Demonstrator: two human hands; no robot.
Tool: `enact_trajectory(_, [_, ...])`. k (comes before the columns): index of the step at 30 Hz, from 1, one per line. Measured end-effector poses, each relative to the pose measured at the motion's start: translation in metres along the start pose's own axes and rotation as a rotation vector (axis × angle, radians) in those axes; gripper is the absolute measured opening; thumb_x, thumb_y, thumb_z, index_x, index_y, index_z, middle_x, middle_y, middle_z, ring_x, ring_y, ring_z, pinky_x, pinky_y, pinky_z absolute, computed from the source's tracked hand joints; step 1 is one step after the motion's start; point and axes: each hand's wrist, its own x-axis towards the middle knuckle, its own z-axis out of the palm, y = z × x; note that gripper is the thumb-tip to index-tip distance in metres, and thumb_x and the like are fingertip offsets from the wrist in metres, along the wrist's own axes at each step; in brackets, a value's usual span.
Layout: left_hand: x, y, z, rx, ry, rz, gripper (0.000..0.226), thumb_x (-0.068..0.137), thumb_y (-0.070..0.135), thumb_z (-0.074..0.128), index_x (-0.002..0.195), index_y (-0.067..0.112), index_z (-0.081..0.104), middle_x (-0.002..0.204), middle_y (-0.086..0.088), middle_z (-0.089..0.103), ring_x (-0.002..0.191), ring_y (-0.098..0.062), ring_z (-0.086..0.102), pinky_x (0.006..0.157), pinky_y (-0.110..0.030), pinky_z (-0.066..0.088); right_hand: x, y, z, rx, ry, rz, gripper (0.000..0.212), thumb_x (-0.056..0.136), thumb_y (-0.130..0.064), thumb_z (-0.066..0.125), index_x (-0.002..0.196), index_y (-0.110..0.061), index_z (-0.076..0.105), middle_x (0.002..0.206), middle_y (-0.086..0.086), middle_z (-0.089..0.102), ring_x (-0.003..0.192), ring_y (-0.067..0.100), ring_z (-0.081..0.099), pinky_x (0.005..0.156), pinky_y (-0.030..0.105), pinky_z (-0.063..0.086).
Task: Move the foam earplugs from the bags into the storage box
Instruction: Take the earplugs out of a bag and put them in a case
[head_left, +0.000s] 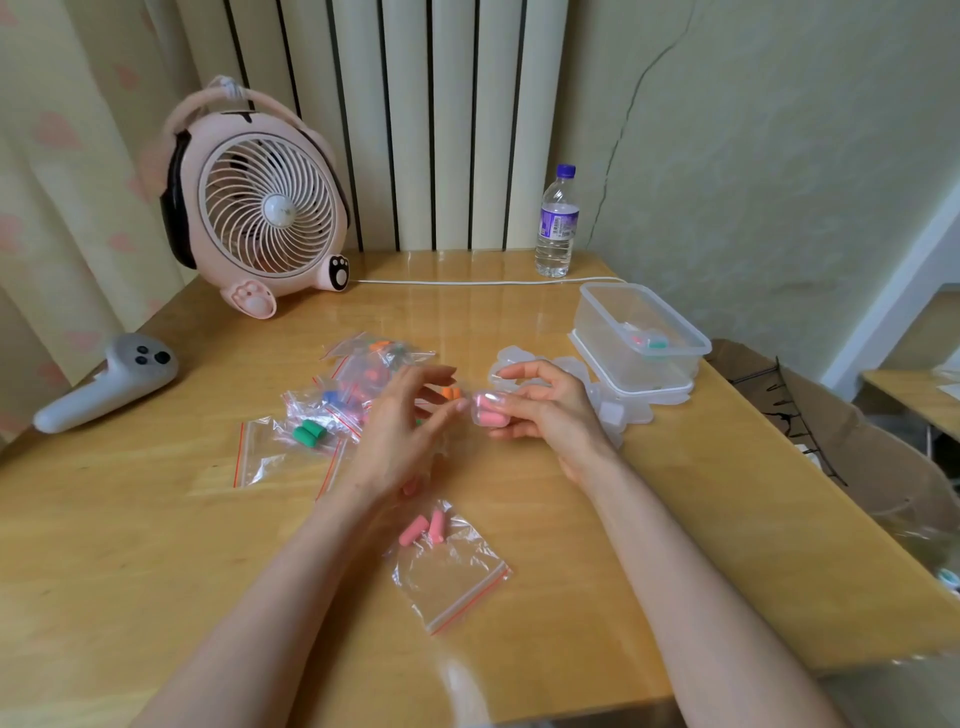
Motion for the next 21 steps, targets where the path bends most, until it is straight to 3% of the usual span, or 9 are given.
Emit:
enact_trajectory(3, [0.002,-0.01,-0.003,0.172,0.12,0.01,0.02,0.086,0.025,0.064,0.104,0.016,0.063,0.105,0.002,0.063,0.095,-0.015,0.057,0.079,-0.024,0.046,0.003,0.002,-0.001,-0.004,0.061,-0.038,0.022,0.081,0.003,0.066,0.101,-0.003,0.059,0.071,0.008,0.062,0.06,0.015,0.066,0.057,0.027,0.057])
enact_trajectory(6, [0.004,-0.021,-0.005,0.451,0.17,0.004,0.022,0.082,0.018,0.068,0.103,0.013,0.065,0.11,-0.005,0.06,0.105,-0.028,0.047,0.084,-0.034,0.038,0.007,0.005,-0.002,-0.092,0.128,-0.072,0.012,0.083,-0.007,0.068,0.093,-0.01,0.064,0.074,0.005,0.065,0.061,0.012,0.061,0.051,0.02,0.049])
enact_trajectory(9, [0.003,-0.025,-0.006,0.577,0.085,-0.048,0.038,0.079,0.026,0.07,0.114,0.013,0.062,0.124,-0.006,0.055,0.114,-0.03,0.042,0.089,-0.037,0.033,0.012,0.008,-0.008,-0.138,0.237,-0.099,0.006,0.083,-0.01,0.068,0.089,-0.011,0.066,0.073,0.005,0.063,0.049,0.007,0.053,0.047,0.019,0.041])
enact_trajectory(12, [0.003,-0.027,-0.005,0.607,-0.011,-0.108,0.043,0.081,0.027,0.068,0.12,0.012,0.059,0.124,-0.008,0.056,0.115,-0.03,0.045,0.089,-0.037,0.037,0.018,0.005,-0.022,-0.08,0.408,-0.113,0.008,0.084,-0.007,0.066,0.092,-0.006,0.064,0.075,0.01,0.064,0.039,0.006,0.052,0.042,0.019,0.043])
enact_trajectory(15, [0.003,-0.026,-0.005,0.478,0.026,-0.142,0.028,0.082,0.011,0.061,0.11,0.01,0.063,0.101,-0.012,0.067,0.091,-0.035,0.061,0.072,-0.039,0.05,0.024,-0.002,-0.043,-0.035,0.611,-0.138,0.01,0.085,-0.007,0.065,0.093,-0.01,0.06,0.08,0.011,0.066,0.041,0.008,0.054,0.048,0.024,0.051])
enact_trajectory(18, [0.003,-0.024,-0.005,0.405,0.053,-0.142,0.021,0.084,0.0,0.052,0.096,0.012,0.064,0.078,-0.008,0.07,0.059,-0.031,0.064,0.052,-0.038,0.051,0.034,-0.009,-0.067,0.064,0.766,-0.19,0.017,0.087,-0.004,0.061,0.102,-0.01,0.057,0.091,0.012,0.065,0.045,0.005,0.059,0.055,0.023,0.054])
enact_trajectory(21, [0.002,-0.019,-0.004,0.407,0.063,-0.112,0.019,0.083,-0.001,0.054,0.084,0.016,0.063,0.071,-0.003,0.069,0.055,-0.021,0.063,0.055,-0.033,0.051,0.05,-0.014,-0.091,0.079,0.79,-0.188,0.032,0.088,-0.006,0.059,0.119,-0.009,0.055,0.114,0.014,0.061,0.081,0.019,0.067,0.063,0.023,0.054])
